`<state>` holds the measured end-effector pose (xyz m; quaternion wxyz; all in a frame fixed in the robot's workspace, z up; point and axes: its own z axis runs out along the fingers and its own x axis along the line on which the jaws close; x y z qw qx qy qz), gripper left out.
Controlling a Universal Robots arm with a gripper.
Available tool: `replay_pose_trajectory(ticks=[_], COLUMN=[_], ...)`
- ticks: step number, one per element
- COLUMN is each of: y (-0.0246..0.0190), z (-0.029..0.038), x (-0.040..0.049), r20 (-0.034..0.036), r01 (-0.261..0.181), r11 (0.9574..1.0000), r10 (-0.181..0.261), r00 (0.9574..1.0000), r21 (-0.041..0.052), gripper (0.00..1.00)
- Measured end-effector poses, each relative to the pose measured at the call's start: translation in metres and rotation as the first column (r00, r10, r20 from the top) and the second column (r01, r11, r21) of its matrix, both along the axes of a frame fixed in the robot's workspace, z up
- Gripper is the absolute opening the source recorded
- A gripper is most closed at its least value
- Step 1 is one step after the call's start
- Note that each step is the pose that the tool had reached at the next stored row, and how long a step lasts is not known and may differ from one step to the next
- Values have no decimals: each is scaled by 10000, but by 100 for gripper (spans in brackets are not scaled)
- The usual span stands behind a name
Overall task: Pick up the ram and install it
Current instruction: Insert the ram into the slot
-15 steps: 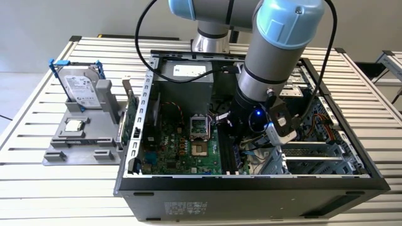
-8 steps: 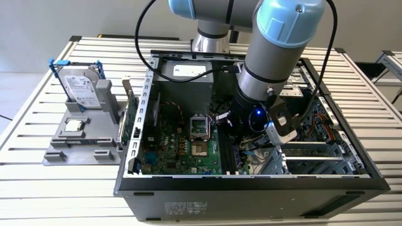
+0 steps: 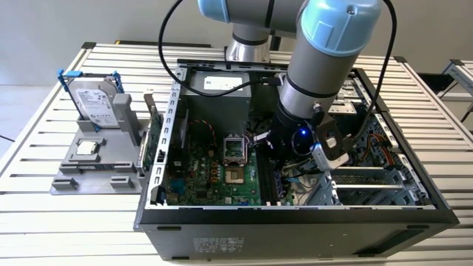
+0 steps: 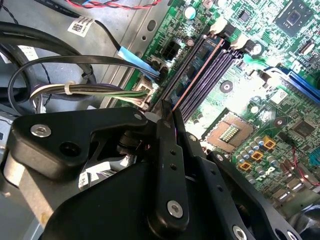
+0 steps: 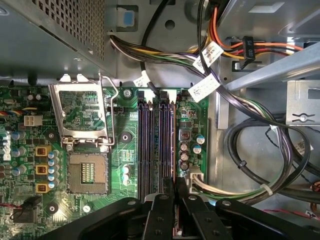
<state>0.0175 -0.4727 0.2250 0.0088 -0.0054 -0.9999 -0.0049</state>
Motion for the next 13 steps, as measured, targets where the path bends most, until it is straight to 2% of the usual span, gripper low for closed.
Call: replay_pose_trajectory(ticks=[13], y=[0], z=[-29], x=[-11], r20=[30], r01=[216], r11=[9998], r10=[-216], r00=[9998], r21=[1], gripper=[0])
